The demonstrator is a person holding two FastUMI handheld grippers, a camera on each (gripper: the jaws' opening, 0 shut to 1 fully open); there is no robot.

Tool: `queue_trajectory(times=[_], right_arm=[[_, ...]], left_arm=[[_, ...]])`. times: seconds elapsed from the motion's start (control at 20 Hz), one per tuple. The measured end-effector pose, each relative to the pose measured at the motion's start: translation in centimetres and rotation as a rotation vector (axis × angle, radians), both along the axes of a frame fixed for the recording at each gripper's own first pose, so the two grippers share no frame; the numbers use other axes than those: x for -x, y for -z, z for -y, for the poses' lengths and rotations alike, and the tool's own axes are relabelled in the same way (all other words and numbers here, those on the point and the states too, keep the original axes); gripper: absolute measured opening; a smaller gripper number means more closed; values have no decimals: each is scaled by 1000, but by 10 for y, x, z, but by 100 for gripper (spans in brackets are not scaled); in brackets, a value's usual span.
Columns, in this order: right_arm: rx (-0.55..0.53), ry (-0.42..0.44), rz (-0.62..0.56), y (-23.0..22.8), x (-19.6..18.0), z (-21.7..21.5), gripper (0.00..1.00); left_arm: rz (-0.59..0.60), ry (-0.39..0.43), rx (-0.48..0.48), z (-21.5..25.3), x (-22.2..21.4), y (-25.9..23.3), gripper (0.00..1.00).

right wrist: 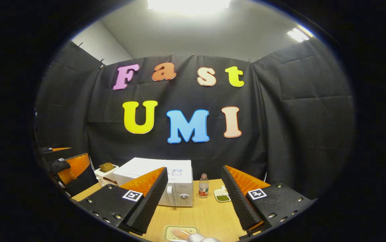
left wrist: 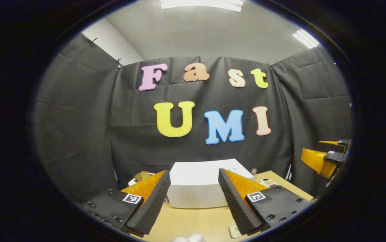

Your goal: Open the microwave oven with the left hand, put the food in, and close the microwave oven.

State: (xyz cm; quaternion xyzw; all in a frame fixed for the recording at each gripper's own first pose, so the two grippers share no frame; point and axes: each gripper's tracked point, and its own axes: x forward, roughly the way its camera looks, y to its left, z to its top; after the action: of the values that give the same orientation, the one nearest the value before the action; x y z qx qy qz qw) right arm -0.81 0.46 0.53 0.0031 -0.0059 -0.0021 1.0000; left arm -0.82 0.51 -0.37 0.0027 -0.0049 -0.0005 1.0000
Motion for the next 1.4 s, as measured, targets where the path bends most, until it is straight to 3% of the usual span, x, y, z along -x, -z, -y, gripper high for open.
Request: queue_trajectory(times=[0.05, 0.3, 0.5, 0.95, 1.15, 1.4], right_arm=[[-1, 3, 0, -1, 0, 0, 98], [1, 20, 2, 1, -2, 7, 98], [-3, 40, -3, 2, -2, 22, 98], [9, 19, -45, 31, -33, 73, 98], [36, 33, -75, 52, -55, 94, 98], [67, 4, -119, 80, -76, 95, 98]], left_arm=[[-2, 0, -3, 0, -1, 0, 99], [11, 23, -10, 10, -7, 16, 99], [-10, 67, 18, 41, -32, 70, 99], [-133, 130, 30, 182, -154, 247, 97], [-129, 120, 48, 214, -210, 280, 98], [-107, 69, 54, 214, -259, 296, 96]])
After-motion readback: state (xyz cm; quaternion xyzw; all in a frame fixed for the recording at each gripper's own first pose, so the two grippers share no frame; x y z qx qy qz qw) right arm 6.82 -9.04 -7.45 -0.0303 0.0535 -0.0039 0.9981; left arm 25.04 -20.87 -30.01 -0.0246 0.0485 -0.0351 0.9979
